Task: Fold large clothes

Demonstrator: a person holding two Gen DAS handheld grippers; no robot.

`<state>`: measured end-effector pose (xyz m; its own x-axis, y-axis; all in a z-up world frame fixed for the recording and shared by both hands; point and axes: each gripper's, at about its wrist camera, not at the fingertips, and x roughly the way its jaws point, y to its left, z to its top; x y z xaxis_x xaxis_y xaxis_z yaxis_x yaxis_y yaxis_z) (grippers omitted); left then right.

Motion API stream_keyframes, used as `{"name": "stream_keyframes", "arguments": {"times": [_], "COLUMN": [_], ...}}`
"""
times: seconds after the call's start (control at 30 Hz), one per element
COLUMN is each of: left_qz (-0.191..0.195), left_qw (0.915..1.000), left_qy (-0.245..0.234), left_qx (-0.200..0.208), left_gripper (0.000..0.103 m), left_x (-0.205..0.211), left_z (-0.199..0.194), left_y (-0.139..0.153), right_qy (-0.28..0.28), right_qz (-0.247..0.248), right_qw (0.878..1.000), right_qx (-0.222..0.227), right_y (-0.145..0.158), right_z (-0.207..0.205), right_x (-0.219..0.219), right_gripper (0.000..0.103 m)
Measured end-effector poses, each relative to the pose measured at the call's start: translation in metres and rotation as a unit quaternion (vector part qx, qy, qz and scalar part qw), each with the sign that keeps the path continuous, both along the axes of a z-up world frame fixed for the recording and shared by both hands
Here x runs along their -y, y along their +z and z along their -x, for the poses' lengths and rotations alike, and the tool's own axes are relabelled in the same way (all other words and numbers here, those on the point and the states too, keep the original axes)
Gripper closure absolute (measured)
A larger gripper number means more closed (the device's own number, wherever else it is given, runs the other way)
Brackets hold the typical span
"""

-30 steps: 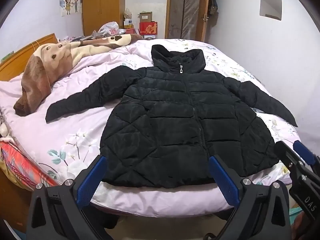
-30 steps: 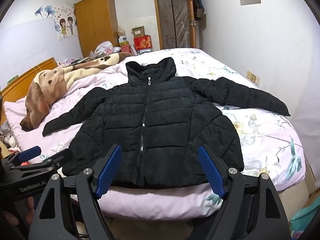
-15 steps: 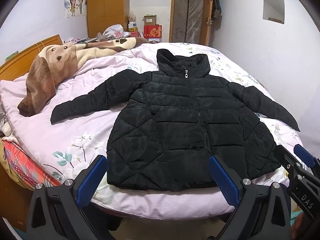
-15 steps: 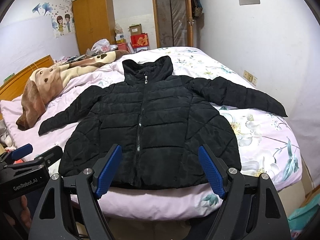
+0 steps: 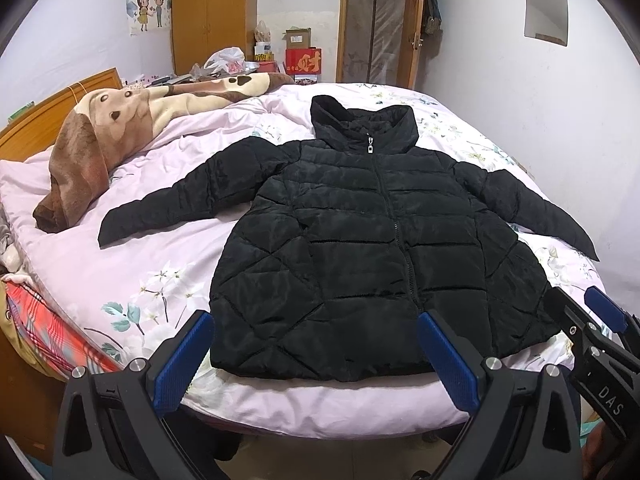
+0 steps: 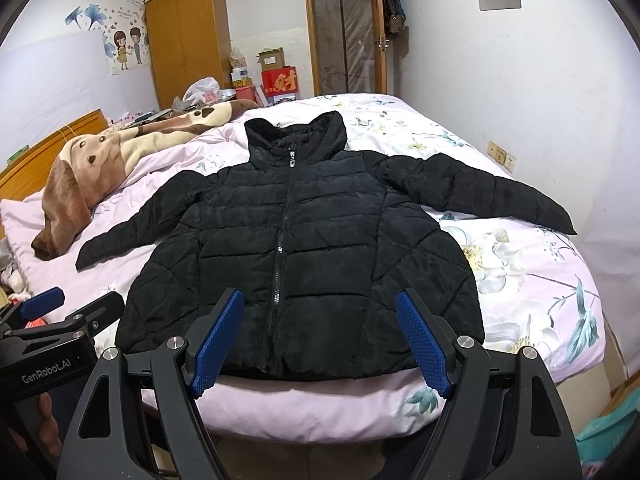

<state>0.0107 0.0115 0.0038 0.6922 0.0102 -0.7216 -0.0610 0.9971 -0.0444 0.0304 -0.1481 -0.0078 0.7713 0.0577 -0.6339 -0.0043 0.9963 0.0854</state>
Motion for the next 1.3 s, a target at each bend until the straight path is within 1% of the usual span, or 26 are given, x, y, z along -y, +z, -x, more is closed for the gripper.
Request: {"name": "stream_keyframes", "arguments": {"times": [0.4, 0.53, 1.3], "left_qz": [0.002, -0.004, 0.004], "left_qw": [1.0, 1.0, 0.9999], "left_qy": [0.001, 0.003, 0.002], "left_qx": [-0.005, -0.003, -0.016], "left_gripper": [0.001, 0.001, 0.001], "left_x": [-0.001, 0.0, -0.007], "left_z": [-0.001, 0.0, -0.009], "left_y": [-0.004, -0.003, -0.012], "right_qy": [-0.005, -0.006, -0.008], "right_qz": [0.001, 0.001, 0.002], "right_qw": [1.0, 1.0, 1.0], "right_qx": [-0.001, -0.001, -0.004], "right_y": [-0.003, -0.002, -0.007], "right_z": [0.0, -0.001, -0.006], "right_x": [0.001, 0.0, 0.005], "right_gripper": [0.024, 0.024, 0.024]}}
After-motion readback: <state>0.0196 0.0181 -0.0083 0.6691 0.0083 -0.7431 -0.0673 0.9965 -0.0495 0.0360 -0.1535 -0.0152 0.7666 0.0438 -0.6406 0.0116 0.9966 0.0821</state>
